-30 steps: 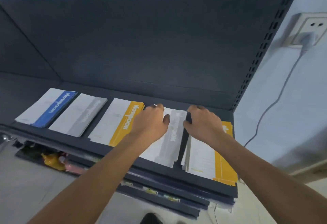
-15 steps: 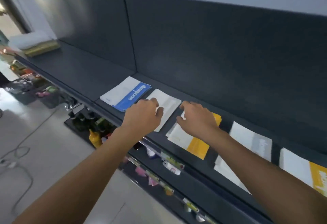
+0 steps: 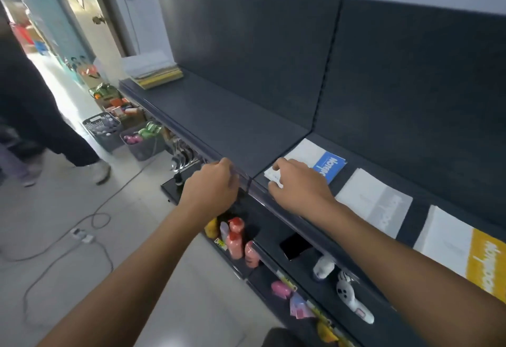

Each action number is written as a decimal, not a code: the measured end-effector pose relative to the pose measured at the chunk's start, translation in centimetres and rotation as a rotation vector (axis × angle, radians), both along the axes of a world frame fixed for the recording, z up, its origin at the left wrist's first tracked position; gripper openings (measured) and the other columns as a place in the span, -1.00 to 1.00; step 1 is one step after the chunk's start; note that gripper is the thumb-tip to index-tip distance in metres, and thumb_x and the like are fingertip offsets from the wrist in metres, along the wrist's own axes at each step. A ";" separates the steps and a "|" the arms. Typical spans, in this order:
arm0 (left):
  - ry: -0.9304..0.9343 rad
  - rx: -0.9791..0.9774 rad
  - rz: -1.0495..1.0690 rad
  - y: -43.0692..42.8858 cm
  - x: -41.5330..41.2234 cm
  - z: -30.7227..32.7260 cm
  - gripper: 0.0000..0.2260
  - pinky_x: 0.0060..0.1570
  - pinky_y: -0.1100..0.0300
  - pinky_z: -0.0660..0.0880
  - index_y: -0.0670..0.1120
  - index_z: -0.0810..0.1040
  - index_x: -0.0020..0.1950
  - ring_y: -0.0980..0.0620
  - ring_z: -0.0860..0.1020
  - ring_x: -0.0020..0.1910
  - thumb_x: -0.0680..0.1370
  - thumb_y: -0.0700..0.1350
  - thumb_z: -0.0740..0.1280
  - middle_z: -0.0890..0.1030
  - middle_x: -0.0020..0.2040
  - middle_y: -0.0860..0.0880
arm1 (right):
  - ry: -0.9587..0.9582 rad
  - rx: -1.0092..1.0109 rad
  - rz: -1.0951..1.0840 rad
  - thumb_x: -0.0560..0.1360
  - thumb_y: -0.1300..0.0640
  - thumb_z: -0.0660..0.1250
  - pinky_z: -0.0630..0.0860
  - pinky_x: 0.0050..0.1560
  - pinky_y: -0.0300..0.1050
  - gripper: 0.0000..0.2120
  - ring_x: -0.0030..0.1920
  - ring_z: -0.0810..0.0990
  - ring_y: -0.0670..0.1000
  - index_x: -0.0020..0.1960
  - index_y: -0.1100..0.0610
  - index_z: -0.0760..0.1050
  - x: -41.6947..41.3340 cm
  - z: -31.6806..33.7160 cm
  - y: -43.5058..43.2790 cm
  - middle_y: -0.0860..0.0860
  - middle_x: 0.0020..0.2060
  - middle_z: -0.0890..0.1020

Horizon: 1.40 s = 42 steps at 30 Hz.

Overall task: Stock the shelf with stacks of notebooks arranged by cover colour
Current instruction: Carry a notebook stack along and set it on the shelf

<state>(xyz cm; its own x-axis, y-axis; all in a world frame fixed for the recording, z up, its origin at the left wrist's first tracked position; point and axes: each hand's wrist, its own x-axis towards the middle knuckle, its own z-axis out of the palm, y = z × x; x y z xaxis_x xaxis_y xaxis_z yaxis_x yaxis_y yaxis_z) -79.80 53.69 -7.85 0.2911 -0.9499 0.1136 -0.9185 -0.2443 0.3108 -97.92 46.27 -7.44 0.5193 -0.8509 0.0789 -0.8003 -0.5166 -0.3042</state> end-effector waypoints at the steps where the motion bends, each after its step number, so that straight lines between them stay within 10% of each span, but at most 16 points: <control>1: 0.003 -0.005 0.027 -0.2 1.5 -0.2 -0.73 -0.10 -0.03 0.60 -0.05 0.48 0.23 -0.08 0.59 -0.06 0.66 0.03 0.11 0.60 -0.01 -0.02 | -0.001 0.003 0.015 0.58 -0.03 0.23 0.45 -0.16 -0.01 -0.74 -0.05 0.57 0.10 0.22 0.04 0.44 1.4 0.1 -0.5 -0.02 0.04 0.57; 28: 0.002 -0.016 0.198 -17.2 46.2 -0.9 -0.72 -0.10 0.09 0.52 0.00 0.52 0.28 0.01 0.58 0.03 0.64 0.05 0.19 0.62 0.07 0.10 | -0.001 0.036 0.197 0.59 -0.03 0.23 0.46 -0.12 -0.01 -0.73 -0.02 0.59 0.12 0.25 0.04 0.45 47.1 -1.0 -23.2 -0.02 0.07 0.56; 42: 0.033 -0.033 -0.043 -24.7 68.3 -0.5 -0.78 -0.07 0.07 0.50 -0.03 0.54 0.20 0.00 0.54 -0.03 0.63 -0.03 0.20 0.53 -0.02 0.08 | -0.013 0.073 -0.042 0.59 -0.04 0.24 0.57 -0.02 0.09 -0.69 -0.02 0.59 0.10 0.29 0.04 0.42 65.3 -1.5 -28.6 -0.02 0.08 0.54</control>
<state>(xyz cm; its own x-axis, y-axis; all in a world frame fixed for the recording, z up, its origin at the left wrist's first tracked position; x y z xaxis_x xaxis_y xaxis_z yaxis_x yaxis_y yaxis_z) -11.54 28.99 -8.33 0.2537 -0.9577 0.1360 -0.9172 -0.1936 0.3482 -32.59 17.70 -8.93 0.4826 -0.8756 0.0227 -0.8165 -0.4591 -0.3500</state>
